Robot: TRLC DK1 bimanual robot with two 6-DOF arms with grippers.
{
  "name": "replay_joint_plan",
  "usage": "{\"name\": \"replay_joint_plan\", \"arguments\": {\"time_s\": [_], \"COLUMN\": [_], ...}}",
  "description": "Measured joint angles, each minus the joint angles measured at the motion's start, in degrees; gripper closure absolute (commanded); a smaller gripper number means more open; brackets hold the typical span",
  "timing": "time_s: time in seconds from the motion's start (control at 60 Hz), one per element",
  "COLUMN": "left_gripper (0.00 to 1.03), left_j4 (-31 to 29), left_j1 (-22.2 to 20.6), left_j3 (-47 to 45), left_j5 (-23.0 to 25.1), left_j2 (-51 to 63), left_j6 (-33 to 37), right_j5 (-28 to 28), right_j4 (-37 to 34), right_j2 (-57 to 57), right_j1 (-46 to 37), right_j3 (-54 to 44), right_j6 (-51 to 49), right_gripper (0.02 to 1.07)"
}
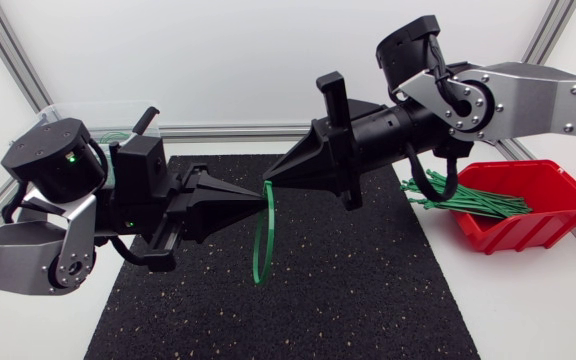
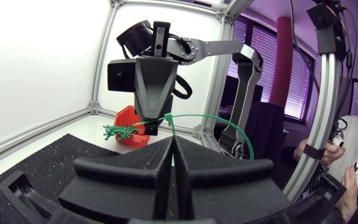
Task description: Take a green cable tie from the red box, thread the tail through the head to close it, then place it in the transparent bin on the left.
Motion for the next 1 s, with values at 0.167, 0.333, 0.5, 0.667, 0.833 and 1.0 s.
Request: {"name": "replay_joint_plan", "arguments": {"time_s": [0.167,0.333,0.5,0.667,0.833,1.0], "left_gripper": [1.00,1.00,1.00,1.00,1.00,1.00], "left_j4": [0.0,-0.3,-0.5,-1.1,-1.4,-1.2], "left_j1": [0.0,-0.3,-1.4,-2.3,-2.8,-2.6], "left_j3": [0.0,-0.1,-0.6,-1.6,-1.9,-1.8], "left_j5": [0.0,-0.1,-0.9,-2.0,-1.9,-1.7], "left_j2": [0.0,-0.1,-1.5,-3.6,-4.4,-2.7], "left_j6": [0.0,0.0,0.0,-0.1,-0.1,0.0], "right_j5": [1.3,1.8,2.8,3.8,5.2,6.3], "right_j4": [0.3,0.2,0.2,-0.1,-0.2,-0.4], "right_j2": [-0.3,-0.4,-0.4,0.7,1.9,1.1], "right_j1": [0.0,0.0,0.0,0.0,0.0,0.5], "right_j3": [0.0,0.0,0.0,0.1,0.2,0.2], "right_j6": [0.0,0.0,-0.5,-0.9,-1.3,-1.9], "right_gripper": [1.01,1.01,1.01,1.01,1.01,1.01]}}
